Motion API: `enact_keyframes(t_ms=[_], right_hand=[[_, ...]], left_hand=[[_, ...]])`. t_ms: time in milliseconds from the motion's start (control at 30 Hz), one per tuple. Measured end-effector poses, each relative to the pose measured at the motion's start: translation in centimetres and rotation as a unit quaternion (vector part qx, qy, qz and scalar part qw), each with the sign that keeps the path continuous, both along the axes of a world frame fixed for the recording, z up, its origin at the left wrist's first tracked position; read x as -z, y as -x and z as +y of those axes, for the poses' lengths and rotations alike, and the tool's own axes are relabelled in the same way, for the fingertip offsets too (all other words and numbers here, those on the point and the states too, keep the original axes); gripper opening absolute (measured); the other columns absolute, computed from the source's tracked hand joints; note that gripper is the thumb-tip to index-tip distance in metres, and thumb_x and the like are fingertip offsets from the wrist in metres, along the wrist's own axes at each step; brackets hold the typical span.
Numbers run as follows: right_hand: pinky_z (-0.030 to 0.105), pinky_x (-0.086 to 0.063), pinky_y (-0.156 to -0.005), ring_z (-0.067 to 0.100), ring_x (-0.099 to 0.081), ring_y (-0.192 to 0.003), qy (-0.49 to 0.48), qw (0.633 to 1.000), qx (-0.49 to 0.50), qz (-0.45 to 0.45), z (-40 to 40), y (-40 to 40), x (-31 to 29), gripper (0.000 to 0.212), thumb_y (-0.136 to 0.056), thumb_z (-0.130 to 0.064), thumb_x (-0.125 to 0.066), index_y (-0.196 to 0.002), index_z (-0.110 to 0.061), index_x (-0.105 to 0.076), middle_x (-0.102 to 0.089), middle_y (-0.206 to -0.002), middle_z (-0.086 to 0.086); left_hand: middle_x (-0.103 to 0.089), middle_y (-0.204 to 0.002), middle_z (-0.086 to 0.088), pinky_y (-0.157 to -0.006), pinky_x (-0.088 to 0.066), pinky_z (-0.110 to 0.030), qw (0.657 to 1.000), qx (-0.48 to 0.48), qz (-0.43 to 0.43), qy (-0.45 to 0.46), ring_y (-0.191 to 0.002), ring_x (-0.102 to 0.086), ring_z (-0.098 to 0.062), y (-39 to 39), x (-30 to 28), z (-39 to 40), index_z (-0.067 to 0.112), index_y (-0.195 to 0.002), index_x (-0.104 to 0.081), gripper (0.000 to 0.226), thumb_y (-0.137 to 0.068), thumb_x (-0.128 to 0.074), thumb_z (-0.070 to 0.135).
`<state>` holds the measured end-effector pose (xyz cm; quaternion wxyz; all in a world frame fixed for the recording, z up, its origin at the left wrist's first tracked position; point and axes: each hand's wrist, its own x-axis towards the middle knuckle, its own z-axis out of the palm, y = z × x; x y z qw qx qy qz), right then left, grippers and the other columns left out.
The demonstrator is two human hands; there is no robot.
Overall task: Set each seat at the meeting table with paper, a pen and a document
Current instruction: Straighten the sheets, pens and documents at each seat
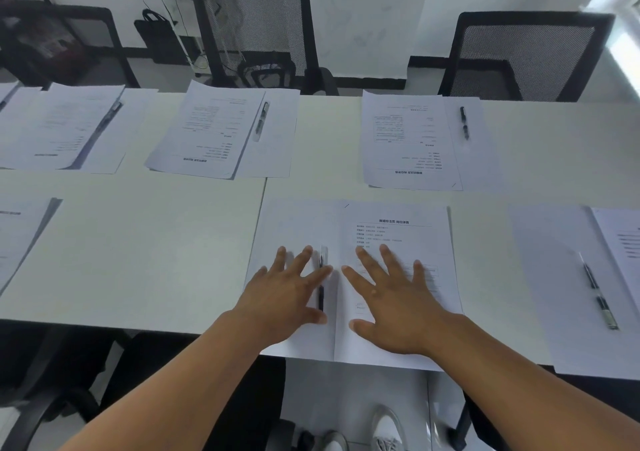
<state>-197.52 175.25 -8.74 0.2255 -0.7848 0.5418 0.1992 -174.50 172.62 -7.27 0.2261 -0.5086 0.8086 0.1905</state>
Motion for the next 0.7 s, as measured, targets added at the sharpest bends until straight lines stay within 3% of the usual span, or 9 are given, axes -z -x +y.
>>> enact_keyframes(t_ms=[267, 467, 700], right_hand=[[0.063, 0.001, -0.132, 0.031, 0.018, -0.166, 0.046, 0.999, 0.027, 0.011, -0.1, -1.8, -7.6, 0.092, -0.104, -0.068, -0.039, -0.172, -0.027, 0.010, 0.019, -0.180, 0.001], [0.058, 0.000, -0.134, 0.031, 0.010, -0.167, 0.148, 0.988, 0.045, -0.010, -0.6, -7.3, -19.8, 0.089, -0.104, -0.072, -0.033, -0.172, -0.029, 0.006, 0.013, -0.181, 0.000], [0.056, -0.004, -0.134, 0.030, 0.000, -0.168, 0.222, 0.975, -0.005, -0.033, 1.7, -12.4, -31.5, 0.084, -0.105, -0.069, -0.036, -0.172, -0.027, -0.008, -0.006, -0.182, 0.002]], left_hand=[[0.013, -0.182, 0.005, -0.131, -0.020, -0.063, 0.993, -0.085, 0.031, 0.070, -0.169, 0.006, -0.034, -2.7, -7.3, 0.7, 0.041, -0.172, 0.000, 0.099, -0.097, -0.053, 0.079], [0.006, -0.183, 0.003, -0.130, -0.019, -0.067, 0.969, -0.161, 0.027, 0.183, -0.169, 0.000, -0.035, -5.4, -19.2, 2.6, 0.036, -0.172, -0.005, 0.093, -0.101, -0.049, 0.075], [-0.022, -0.179, -0.002, -0.119, -0.042, -0.057, 0.931, -0.234, 0.012, 0.279, -0.161, -0.031, -0.033, -8.0, -30.4, 8.2, 0.026, -0.167, -0.028, 0.076, -0.104, -0.054, 0.061]])
